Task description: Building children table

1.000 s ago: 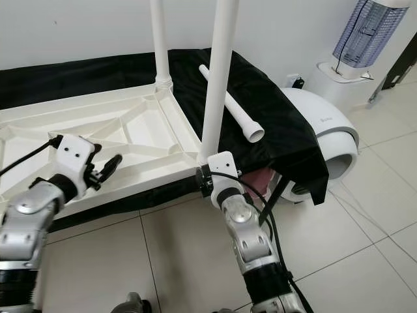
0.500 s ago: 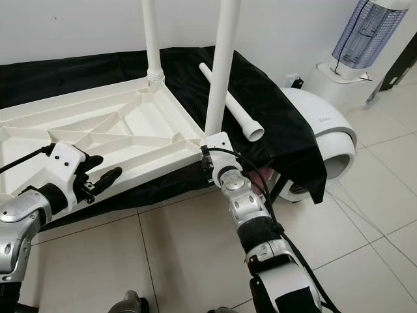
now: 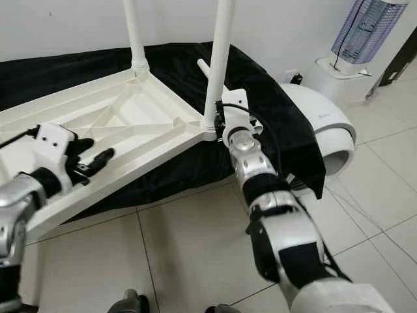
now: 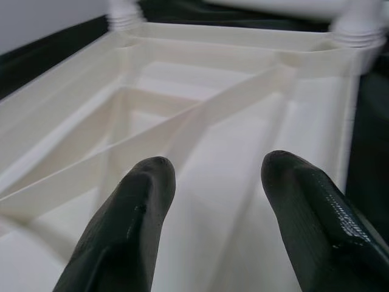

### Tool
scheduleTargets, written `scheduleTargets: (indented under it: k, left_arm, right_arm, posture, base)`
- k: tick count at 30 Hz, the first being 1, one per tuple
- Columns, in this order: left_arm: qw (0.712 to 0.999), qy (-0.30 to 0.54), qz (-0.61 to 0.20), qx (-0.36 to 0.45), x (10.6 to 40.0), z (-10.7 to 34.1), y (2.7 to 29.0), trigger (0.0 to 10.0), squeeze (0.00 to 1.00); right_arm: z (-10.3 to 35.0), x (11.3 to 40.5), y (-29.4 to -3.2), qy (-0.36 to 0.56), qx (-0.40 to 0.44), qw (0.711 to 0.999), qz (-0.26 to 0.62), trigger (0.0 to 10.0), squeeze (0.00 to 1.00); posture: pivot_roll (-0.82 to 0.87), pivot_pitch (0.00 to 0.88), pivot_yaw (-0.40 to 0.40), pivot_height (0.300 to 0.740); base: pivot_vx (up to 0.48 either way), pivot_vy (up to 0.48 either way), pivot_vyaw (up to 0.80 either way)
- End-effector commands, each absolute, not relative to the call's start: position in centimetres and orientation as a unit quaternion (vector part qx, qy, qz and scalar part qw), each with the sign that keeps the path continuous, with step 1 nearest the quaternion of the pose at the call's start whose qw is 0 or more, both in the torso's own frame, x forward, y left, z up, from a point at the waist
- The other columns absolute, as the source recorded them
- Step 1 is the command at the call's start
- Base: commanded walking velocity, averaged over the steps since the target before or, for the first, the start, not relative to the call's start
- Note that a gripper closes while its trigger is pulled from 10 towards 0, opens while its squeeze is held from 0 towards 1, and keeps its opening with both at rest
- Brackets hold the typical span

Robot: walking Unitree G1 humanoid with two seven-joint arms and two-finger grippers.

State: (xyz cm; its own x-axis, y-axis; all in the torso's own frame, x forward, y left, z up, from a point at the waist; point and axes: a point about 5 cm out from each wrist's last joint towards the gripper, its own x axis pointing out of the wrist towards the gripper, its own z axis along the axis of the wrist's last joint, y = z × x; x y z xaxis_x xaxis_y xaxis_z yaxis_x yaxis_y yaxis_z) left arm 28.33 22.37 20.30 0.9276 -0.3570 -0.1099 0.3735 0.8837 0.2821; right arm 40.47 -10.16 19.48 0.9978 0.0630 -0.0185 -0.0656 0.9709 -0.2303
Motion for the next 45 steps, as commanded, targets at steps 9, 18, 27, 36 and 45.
scheduleTargets:
  k: [9,18,27,36,45]
  left_arm:
    - [0.962,0.089,-0.138,0.218,27.9,20.3,25.6,10.0,0.00]
    - [0.909,0.158,-0.309,0.232,26.3,18.5,23.9,10.0,0.00]
    - [0.885,0.203,-0.303,0.288,26.9,17.8,25.9,10.0,0.00]
    - [0.892,0.198,-0.302,0.273,27.3,18.2,25.9,10.0,0.00]
    - [0.865,0.162,-0.437,0.187,24.1,19.1,23.7,10.0,0.00]
  right_arm:
    - [17.8,34.1,-7.9,-0.105,-0.092,0.977,0.160,10.0,0.00]
    - [15.6,27.8,-8.8,-0.105,-0.056,0.965,0.233,10.0,0.00]
    - [14.9,24.1,-9.5,-0.071,-0.073,0.941,0.322,10.0,0.00]
    - [15.5,23.3,-10.1,-0.065,-0.068,0.945,0.312,10.0,0.00]
    - [15.5,23.0,-10.7,-0.052,-0.070,0.948,0.305,10.0,0.00]
  posture:
    - [0.12,0.095,-0.051,0.740]
    - [0.10,0.099,-0.035,0.740]
    - [0.09,0.102,-0.026,0.740]
    - [0.08,0.097,-0.029,0.740]
    - [0.08,0.095,-0.035,0.740]
  base:
    - [0.000,0.000,0.00]
    - [0.000,0.000,0.00]
    - [0.000,0.000,0.00]
    - [0.000,0.000,0.00]
    - [0.000,0.000,0.00]
